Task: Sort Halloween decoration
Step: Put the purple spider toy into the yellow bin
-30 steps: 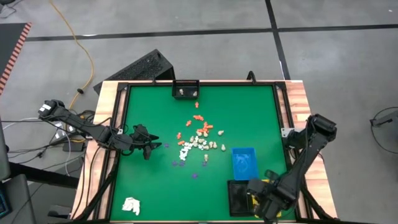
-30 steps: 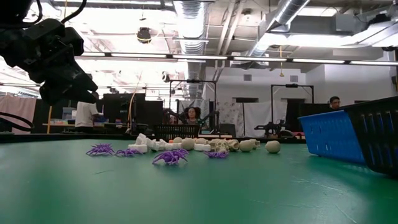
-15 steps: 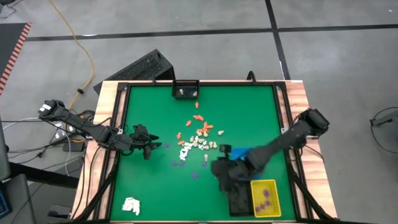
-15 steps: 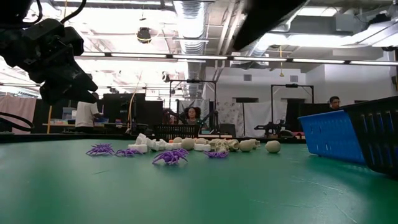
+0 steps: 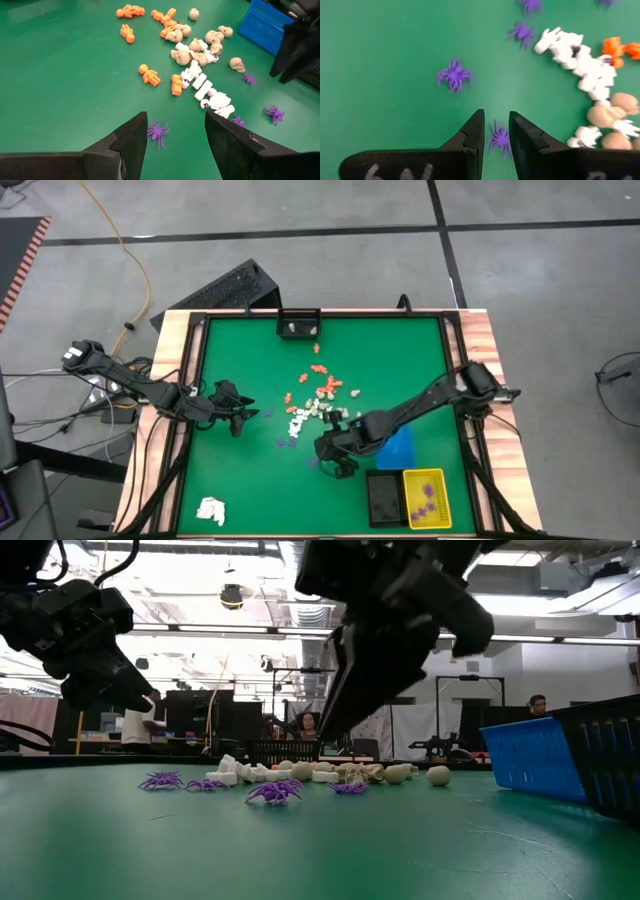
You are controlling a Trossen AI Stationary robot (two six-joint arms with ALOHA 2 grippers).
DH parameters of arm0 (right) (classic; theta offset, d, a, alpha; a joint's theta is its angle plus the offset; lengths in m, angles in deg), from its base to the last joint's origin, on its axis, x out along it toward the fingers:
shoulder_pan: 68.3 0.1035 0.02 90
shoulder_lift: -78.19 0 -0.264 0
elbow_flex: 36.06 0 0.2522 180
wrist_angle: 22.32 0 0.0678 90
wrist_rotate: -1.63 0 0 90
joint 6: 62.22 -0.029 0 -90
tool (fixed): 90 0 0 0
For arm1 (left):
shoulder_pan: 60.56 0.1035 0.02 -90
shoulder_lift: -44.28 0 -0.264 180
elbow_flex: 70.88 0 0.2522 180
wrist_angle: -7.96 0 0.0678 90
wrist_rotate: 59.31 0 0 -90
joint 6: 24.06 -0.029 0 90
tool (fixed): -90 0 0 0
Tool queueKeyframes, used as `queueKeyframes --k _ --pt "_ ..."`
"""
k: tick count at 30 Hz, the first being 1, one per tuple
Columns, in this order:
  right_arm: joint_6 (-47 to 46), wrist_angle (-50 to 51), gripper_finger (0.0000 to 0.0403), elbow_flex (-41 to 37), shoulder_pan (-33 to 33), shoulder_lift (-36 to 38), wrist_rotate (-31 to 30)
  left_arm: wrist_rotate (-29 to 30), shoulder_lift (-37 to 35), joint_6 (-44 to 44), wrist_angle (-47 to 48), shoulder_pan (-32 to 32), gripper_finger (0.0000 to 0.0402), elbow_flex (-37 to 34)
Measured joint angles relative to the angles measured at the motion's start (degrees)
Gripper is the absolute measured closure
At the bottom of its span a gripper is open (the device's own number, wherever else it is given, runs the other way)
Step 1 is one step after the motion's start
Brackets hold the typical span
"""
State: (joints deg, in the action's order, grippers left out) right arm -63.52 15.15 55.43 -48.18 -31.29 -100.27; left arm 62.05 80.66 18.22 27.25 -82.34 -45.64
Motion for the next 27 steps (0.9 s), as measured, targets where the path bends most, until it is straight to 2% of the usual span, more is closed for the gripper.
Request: queueKeyframes --k 4,14,27 --pt "0.5 -2.0 0.0316 -0.9 0.0 -0.5 0.0 0.1 0.0 0.1 0.2 0.0 0.0213 0.0" --pt "-0.2 -20.3 0.0316 -15.5 -0.4 5.5 -0.4 0.9 0.0 0.4 0.1 0.0 0.0213 0.0" --pt "-0.2 -20.5 0.0316 -16.8 -1.2 2.5 -2.6 1.0 0.0 1.9 0.1 0.0 0.0213 0.0"
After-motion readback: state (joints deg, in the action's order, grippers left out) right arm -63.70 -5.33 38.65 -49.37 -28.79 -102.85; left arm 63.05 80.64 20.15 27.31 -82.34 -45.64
